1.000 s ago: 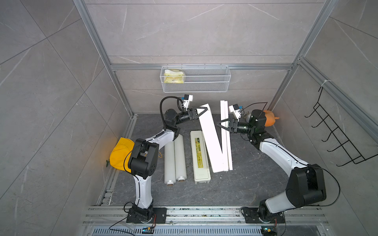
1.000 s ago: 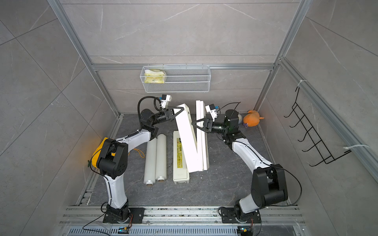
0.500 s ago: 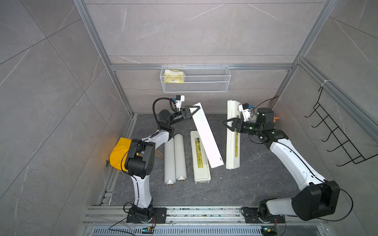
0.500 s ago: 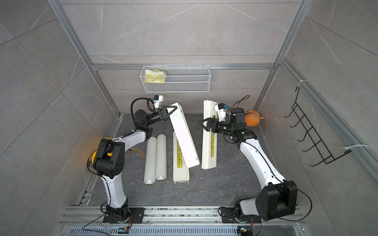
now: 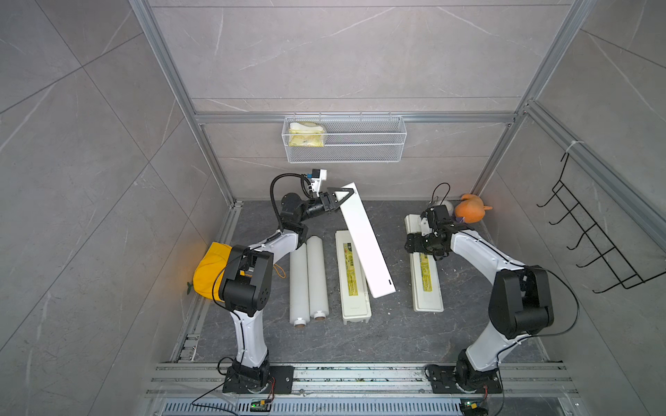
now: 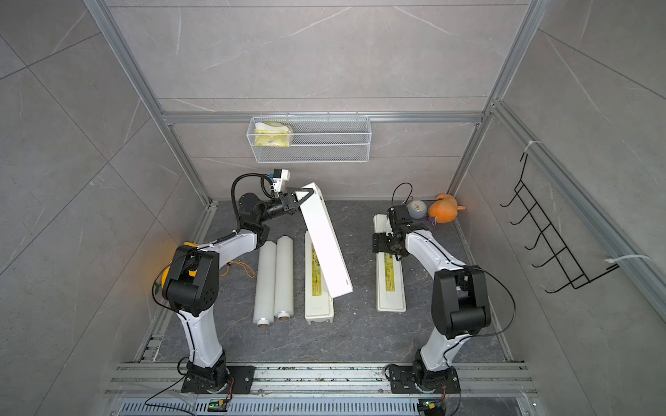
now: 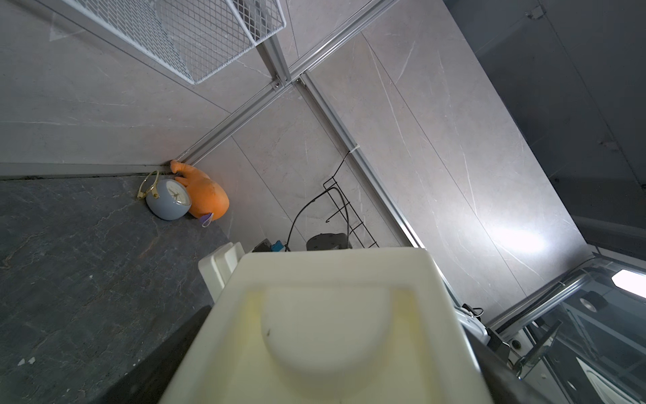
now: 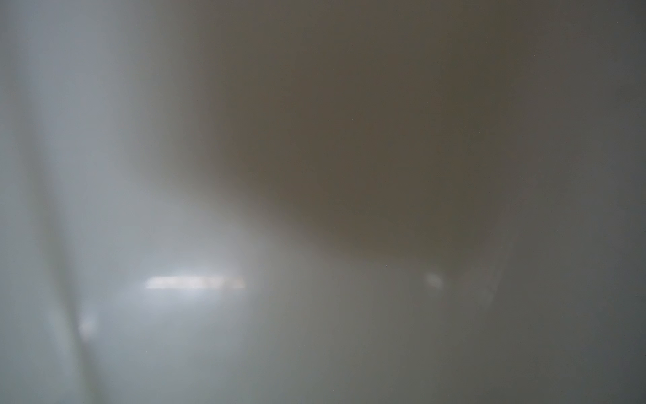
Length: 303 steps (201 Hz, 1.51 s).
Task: Put plastic wrap rolls into dispensers
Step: Place the lid at the center of the board, then place the plastic wrap cutting box at the center of the board.
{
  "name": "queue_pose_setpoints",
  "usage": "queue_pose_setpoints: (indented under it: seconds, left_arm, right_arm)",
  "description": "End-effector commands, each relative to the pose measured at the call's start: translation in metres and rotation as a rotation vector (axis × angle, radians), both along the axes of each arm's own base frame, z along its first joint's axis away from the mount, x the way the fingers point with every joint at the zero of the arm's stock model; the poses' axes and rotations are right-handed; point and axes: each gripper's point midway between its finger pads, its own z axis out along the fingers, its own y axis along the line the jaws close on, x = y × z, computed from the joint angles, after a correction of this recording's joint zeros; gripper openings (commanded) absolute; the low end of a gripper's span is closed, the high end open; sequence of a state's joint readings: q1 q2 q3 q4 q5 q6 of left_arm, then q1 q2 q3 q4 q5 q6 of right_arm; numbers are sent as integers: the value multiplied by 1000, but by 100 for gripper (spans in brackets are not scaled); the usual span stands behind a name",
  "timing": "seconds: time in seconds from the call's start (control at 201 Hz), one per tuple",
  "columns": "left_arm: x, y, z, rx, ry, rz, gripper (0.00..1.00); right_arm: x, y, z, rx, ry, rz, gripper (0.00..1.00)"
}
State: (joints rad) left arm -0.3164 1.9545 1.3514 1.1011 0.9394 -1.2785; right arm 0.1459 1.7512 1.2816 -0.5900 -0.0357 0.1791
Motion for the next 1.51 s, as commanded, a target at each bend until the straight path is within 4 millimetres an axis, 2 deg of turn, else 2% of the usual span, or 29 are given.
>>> queue_pose_setpoints:
  seconds: [0.0, 0.144, 0.259, 0.413, 0.562, 0.672, 0.816, 0.936, 1.055, 1.175, 1.359, 1.438, 1.503]
  left_arm:
    - [-13, 4, 31, -19, -76, 14, 44]
    - [-11, 3, 25, -13, -61, 11, 44]
    - [-8, 2, 21, -9, -49, 11, 44]
    - [-6, 1, 17, -7, -37, 9, 44]
    - [-5, 0, 12, 1, -27, 9, 45]
    - [-5, 0, 9, 4, -20, 6, 45]
    - [-4, -8, 3, 26, -8, 1, 45]
    - [-3, -21, -4, 46, 5, -5, 46]
    - [0, -37, -4, 38, 8, -28, 46]
    - [3, -50, -4, 31, 11, -40, 46]
    - [6, -66, -5, 30, 11, -45, 46]
    - [5, -73, -2, 19, 11, -54, 46]
    - [2, -78, 2, 4, 2, -66, 46]
  right_arm:
    - [-7, -38, -21, -148, 72, -51, 78]
    - [-17, -58, -41, -184, 138, -79, 83]
    - [-21, -61, -56, -157, 169, -83, 100]
    - [-26, -65, -68, -129, 208, -87, 100]
    - [-28, -72, -60, -151, 200, -106, 100]
    - [-26, -73, -34, -151, 148, -110, 100]
    - [-23, -55, 23, -49, 12, -62, 100]
    - [-29, -10, 85, 195, -138, 61, 100]
    - [-49, 40, 150, 485, -263, 224, 100]
    - [-70, 79, 191, 783, -272, 343, 100]
    - [-101, 117, 221, 955, -300, 493, 100]
    - [-113, 133, 220, 998, -261, 540, 100]
    - [-117, 143, 210, 980, -228, 556, 100]
